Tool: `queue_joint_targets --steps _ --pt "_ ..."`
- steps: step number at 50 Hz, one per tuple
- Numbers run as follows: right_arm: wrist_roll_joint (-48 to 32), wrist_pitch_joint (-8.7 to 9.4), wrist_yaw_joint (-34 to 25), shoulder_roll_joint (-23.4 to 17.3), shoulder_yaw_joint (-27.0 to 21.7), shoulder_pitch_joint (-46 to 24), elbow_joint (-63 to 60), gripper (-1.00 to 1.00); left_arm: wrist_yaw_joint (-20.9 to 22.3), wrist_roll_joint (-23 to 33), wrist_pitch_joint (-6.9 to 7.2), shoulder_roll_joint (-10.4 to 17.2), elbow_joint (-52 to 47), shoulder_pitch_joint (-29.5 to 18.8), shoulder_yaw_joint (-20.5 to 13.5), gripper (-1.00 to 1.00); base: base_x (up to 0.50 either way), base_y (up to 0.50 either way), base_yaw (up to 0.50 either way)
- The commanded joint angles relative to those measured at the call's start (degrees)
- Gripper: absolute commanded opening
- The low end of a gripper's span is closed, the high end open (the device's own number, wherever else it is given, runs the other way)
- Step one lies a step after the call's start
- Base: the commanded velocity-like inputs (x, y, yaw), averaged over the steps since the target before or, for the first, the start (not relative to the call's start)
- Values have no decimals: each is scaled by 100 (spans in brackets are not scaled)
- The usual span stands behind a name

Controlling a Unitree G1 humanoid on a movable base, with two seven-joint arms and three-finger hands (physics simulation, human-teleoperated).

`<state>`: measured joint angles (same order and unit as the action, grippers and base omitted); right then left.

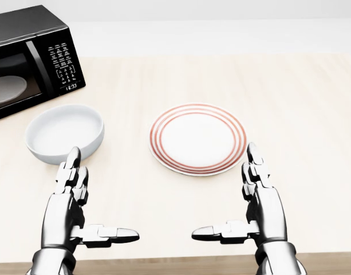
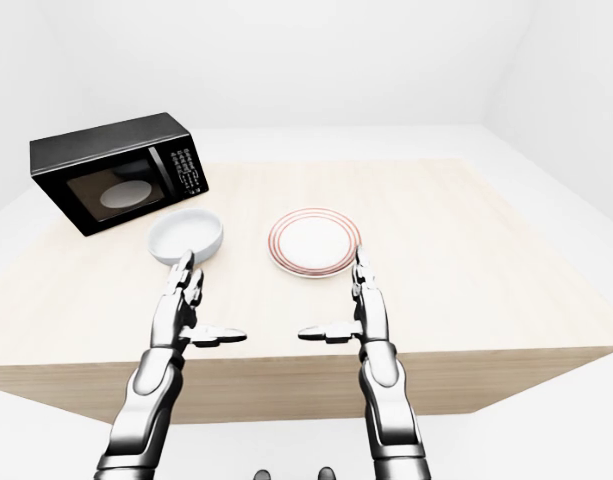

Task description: Pick up the white bowl and put it on the plate.

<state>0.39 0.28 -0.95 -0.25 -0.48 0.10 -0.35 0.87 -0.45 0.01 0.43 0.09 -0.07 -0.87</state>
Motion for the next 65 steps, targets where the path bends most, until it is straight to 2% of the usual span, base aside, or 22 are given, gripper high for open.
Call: queue_joint_targets --steps 1,12,14,15,17,19,26,30,33,41,46,56,65 --pt "-7 -3 -159 -27 -3 36 -47 100 135 -68 4 69 14 -14 -138 100 0 0 0" --pt "-250 -9 -147 -13 111 82 -120 100 136 -69 10 68 6 -9 -137 100 0 3 0" --pt "-258 -29 -157 -13 110 89 -116 100 134 -68 35 68 -23 -5 -134 100 0 41 0" --pt "-282 -28 -160 -11 126 103 -130 100 136 -67 -20 68 50 -23 -140 100 0 45 0" --pt "-302 -76 -164 -6 136 96 -72 100 135 -67 -21 68 49 -21 -138 100 0 46 0" --pt "-331 -106 -167 -1 154 90 -37 100 129 -63 38 64 -34 3 -127 100 0 47 0" --pt "-331 -55 -174 3 151 93 -92 100 128 -61 11 64 3 -3 -131 100 0 48 0" --pt "-335 -110 -181 7 159 81 -13 100 126 -62 1 66 32 -19 -136 100 0 48 0" --pt "-335 -49 -188 5 162 98 -104 100 125 -65 2 68 47 -30 -139 100 0 48 0" --pt "-382 -167 -168 5 171 57 59 100 126 -66 -27 70 80 -34 -138 100 0 47 0" --pt "-382 -210 -182 17 190 25 213 100 125 -67 -28 69 80 -34 -139 100 0 1 0" --pt "-430 -156 -186 23 232 41 199 100 124 -67 -28 69 80 -34 -139 100 0 0 0" --pt "-530 -184 -171 15 242 20 276 100 124 -68 -26 69 80 -34 -139 100 0 0 0"
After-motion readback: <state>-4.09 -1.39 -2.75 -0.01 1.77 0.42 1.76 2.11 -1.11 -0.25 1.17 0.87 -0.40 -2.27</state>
